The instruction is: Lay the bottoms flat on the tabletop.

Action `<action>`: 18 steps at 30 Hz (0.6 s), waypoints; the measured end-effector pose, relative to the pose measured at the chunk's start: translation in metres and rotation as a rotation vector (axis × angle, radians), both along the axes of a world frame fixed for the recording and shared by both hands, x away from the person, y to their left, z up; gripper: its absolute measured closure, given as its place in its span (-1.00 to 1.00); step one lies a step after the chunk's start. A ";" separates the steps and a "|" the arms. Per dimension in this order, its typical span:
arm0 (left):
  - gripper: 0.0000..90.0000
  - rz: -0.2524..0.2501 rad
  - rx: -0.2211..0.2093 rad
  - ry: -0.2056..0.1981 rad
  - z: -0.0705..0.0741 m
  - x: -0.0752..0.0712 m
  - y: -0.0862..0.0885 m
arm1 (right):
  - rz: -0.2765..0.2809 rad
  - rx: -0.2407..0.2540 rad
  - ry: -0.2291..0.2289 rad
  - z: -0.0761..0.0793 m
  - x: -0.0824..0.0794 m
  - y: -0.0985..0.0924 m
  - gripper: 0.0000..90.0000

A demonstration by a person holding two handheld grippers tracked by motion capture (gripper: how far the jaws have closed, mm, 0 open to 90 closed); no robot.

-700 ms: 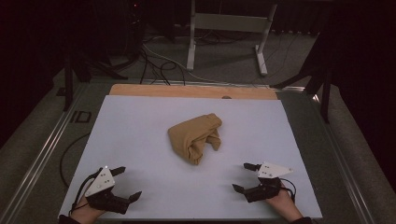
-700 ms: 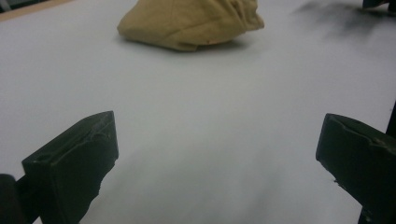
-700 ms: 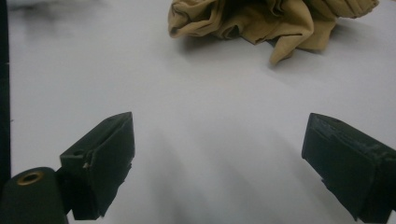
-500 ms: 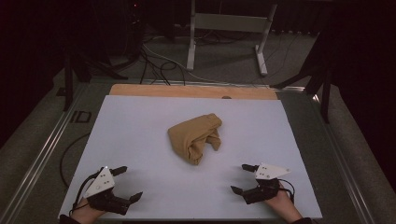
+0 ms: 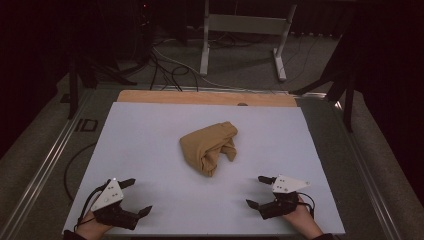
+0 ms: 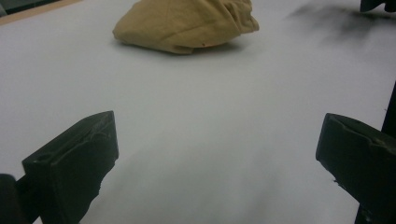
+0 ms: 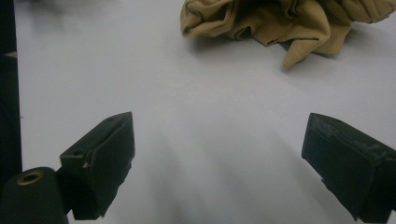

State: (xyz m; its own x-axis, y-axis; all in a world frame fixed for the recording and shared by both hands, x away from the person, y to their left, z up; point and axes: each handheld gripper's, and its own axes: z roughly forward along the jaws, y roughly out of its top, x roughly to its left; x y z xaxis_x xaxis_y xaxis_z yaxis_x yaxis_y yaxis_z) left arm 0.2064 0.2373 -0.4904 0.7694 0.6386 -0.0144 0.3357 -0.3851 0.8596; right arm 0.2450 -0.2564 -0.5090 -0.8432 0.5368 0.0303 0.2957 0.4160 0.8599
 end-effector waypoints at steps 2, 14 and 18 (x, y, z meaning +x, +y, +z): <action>-0.99 -0.001 0.003 -0.008 0.000 0.000 0.000 | 0.001 0.018 0.013 0.000 0.000 0.000 -0.79; -0.99 -0.042 -0.008 0.007 0.014 -0.001 -0.005 | 0.002 -0.006 0.016 0.012 -0.012 0.000 -0.79; -0.99 -0.037 -0.060 0.007 0.023 0.000 -0.008 | 0.023 0.006 0.009 0.023 -0.015 -0.001 -0.79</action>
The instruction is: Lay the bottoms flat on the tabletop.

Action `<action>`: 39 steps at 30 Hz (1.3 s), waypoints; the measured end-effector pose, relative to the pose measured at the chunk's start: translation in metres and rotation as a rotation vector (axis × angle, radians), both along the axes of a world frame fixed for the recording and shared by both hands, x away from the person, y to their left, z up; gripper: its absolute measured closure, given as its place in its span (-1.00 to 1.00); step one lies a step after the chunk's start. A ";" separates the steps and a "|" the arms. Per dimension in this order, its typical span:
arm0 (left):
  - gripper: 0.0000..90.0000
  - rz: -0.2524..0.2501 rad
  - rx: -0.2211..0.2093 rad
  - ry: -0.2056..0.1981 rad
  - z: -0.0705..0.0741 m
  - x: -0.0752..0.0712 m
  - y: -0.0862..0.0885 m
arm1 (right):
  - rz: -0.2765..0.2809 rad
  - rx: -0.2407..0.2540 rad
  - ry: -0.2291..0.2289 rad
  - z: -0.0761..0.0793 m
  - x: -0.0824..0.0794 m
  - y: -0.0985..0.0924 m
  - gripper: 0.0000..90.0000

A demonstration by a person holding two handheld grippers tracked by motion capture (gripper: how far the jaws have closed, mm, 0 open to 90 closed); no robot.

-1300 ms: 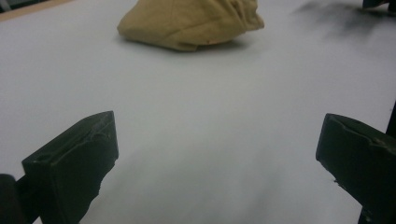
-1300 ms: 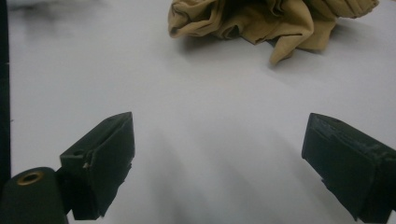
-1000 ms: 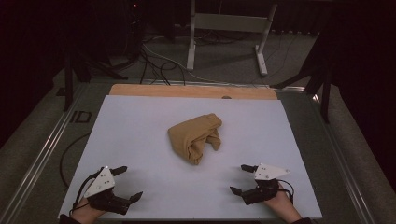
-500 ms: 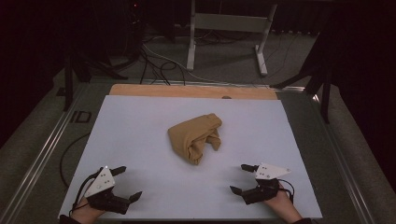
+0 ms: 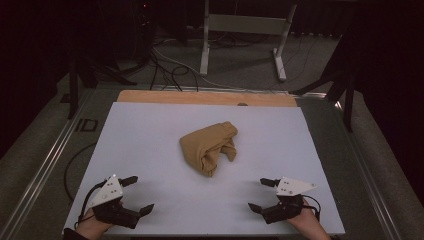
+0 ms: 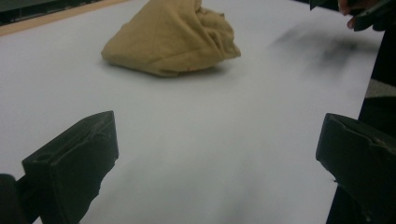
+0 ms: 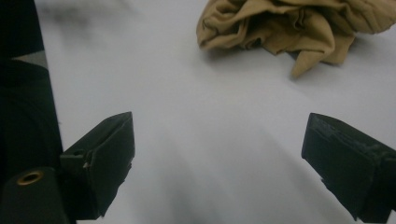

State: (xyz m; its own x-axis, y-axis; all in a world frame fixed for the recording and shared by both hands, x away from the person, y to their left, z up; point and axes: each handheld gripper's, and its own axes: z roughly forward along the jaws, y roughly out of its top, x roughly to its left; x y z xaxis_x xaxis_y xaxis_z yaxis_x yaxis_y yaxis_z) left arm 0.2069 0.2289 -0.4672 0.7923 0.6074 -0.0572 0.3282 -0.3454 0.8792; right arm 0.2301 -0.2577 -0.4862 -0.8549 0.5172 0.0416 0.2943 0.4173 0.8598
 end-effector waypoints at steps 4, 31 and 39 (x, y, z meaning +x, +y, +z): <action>-0.99 -0.018 0.001 -0.010 0.008 -0.001 -0.006 | 0.001 -0.006 -0.017 0.010 -0.001 -0.001 -0.79; -0.99 -0.032 0.077 -0.070 0.053 0.024 -0.049 | -0.028 0.051 -0.136 0.073 0.051 0.023 -0.78; -0.99 -0.012 0.079 -0.064 0.060 0.032 -0.077 | 0.005 0.029 -0.129 0.068 0.078 0.051 -0.78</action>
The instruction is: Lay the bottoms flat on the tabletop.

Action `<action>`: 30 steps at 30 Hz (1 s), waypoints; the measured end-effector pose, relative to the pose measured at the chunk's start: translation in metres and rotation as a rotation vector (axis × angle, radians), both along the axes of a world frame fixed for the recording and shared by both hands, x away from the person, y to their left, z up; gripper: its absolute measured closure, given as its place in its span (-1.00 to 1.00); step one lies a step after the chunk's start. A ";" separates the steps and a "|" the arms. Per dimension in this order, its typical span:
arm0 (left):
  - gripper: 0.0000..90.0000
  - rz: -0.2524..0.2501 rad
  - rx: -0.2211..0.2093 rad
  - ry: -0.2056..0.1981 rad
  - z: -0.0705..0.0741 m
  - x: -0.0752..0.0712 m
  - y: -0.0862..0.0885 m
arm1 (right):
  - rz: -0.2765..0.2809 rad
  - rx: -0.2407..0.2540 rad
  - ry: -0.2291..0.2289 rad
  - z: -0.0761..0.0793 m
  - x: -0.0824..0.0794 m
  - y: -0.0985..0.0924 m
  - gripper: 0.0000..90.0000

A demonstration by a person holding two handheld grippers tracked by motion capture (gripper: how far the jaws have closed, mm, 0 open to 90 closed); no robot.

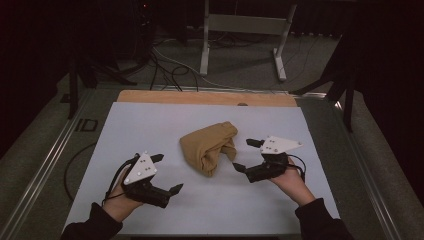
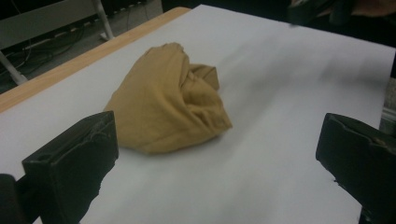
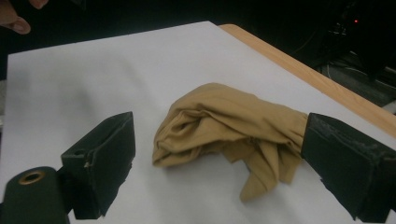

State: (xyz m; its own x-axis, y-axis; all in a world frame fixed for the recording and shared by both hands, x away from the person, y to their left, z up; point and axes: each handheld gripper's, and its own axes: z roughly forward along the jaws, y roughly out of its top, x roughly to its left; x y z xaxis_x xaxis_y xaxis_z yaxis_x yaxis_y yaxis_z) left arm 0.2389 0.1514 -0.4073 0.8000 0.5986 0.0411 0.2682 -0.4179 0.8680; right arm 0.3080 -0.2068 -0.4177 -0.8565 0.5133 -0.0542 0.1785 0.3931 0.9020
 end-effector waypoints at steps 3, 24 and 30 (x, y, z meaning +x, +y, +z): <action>-0.99 0.019 0.000 -0.011 0.001 0.003 -0.012 | 0.001 0.009 -0.008 -0.001 0.006 0.007 -0.78; -0.64 0.089 0.061 0.056 -0.058 0.021 -0.083 | -0.031 -0.003 0.126 -0.045 0.036 0.040 -0.41; -0.28 0.080 0.120 0.124 -0.080 0.020 -0.094 | -0.062 -0.007 0.157 -0.057 0.040 0.043 -0.33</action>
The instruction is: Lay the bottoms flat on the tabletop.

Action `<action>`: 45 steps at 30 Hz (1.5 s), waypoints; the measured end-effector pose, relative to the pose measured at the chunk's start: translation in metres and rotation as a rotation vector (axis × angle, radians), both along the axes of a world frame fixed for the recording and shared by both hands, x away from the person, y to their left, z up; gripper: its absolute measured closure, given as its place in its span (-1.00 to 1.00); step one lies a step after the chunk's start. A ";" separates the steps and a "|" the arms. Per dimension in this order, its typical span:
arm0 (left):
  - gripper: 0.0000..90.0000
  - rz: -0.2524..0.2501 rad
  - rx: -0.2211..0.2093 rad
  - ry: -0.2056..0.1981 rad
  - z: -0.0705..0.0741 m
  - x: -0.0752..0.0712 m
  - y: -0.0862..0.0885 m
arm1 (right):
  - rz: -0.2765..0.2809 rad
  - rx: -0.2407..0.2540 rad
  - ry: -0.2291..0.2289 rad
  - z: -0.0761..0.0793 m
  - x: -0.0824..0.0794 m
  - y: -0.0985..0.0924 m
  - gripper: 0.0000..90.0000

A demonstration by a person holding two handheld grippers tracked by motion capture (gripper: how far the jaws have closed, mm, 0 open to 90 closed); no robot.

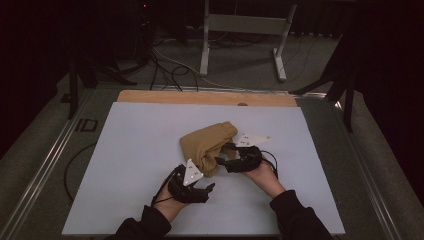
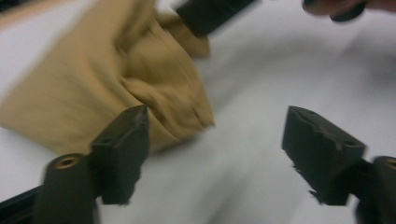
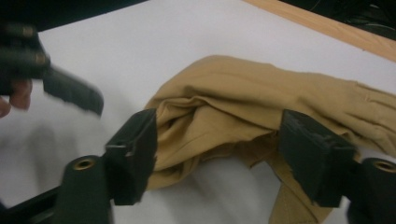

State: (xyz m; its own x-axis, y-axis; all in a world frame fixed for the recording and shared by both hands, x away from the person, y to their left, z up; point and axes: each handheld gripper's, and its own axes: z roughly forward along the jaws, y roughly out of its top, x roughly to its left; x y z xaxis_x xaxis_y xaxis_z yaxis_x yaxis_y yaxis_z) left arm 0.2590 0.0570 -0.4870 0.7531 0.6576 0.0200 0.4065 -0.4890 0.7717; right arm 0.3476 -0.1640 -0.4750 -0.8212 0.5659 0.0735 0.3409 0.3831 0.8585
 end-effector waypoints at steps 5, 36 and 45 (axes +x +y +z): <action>-0.14 -0.006 0.021 0.052 -0.012 0.006 -0.007 | 0.011 -0.002 0.014 -0.009 -0.001 0.007 -0.27; 1.00 0.088 0.055 -0.007 0.000 0.056 -0.002 | -0.036 -0.057 -0.016 0.003 0.005 0.014 0.96; 1.00 0.028 0.039 -0.061 0.027 0.032 0.009 | -0.030 0.012 -0.126 0.051 -0.023 -0.008 0.96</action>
